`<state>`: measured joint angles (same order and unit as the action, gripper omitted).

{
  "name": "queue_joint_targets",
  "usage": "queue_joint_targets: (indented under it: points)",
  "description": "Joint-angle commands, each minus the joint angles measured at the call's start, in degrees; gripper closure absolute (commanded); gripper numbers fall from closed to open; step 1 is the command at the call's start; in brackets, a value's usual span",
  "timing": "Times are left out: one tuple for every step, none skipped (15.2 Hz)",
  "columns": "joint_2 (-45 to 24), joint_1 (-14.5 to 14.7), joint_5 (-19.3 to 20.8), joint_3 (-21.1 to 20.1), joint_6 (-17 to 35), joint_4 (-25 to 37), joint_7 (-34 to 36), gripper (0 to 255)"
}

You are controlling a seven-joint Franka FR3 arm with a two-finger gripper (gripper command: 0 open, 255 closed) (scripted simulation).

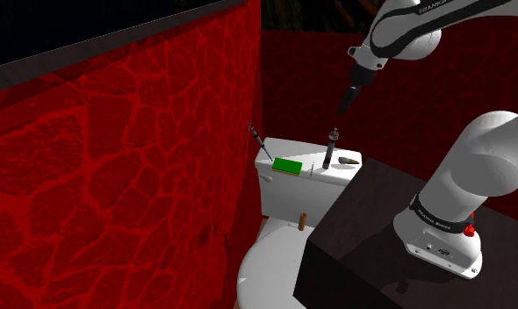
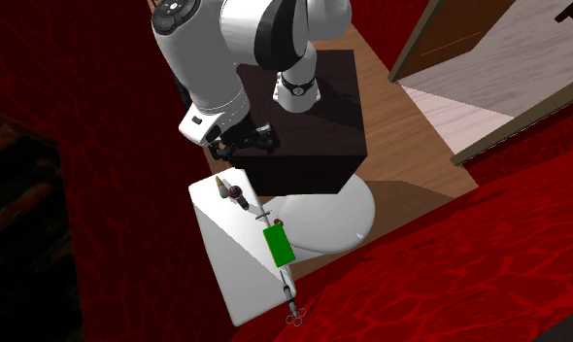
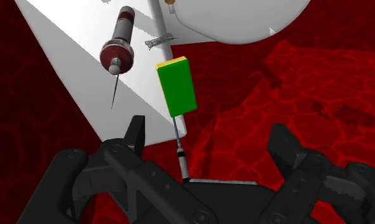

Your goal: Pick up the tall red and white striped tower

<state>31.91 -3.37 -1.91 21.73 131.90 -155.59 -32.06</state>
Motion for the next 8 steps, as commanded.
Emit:
queue_joint_targets:
  points:
    - [-4.2, 1.1, -1.7, 3.4, 4.2, -0.1, -3.9, 0]
    - [-6.3, 1.8, -2.9, 5.1, 6.2, -0.1, -6.0, 0]
    - [-8.5, 2.8, -4.4, 6.8, 8.1, -0.1, -8.3, 0]
    - [-10.8, 4.0, -6.2, 8.8, 9.9, 0.1, -10.8, 0]
    - [-13.2, 5.4, -8.5, 10.8, 11.6, 0.4, -13.6, 0]
    - [-15.7, 7.1, -11.2, 12.9, 13.1, 0.9, -16.7, 0]
    - [-18.4, 8.9, -14.6, 15.1, 14.4, 1.5, -20.3, 0]
    - [-21.3, 11.0, -18.7, 17.4, 15.5, 2.3, -24.3, 0]
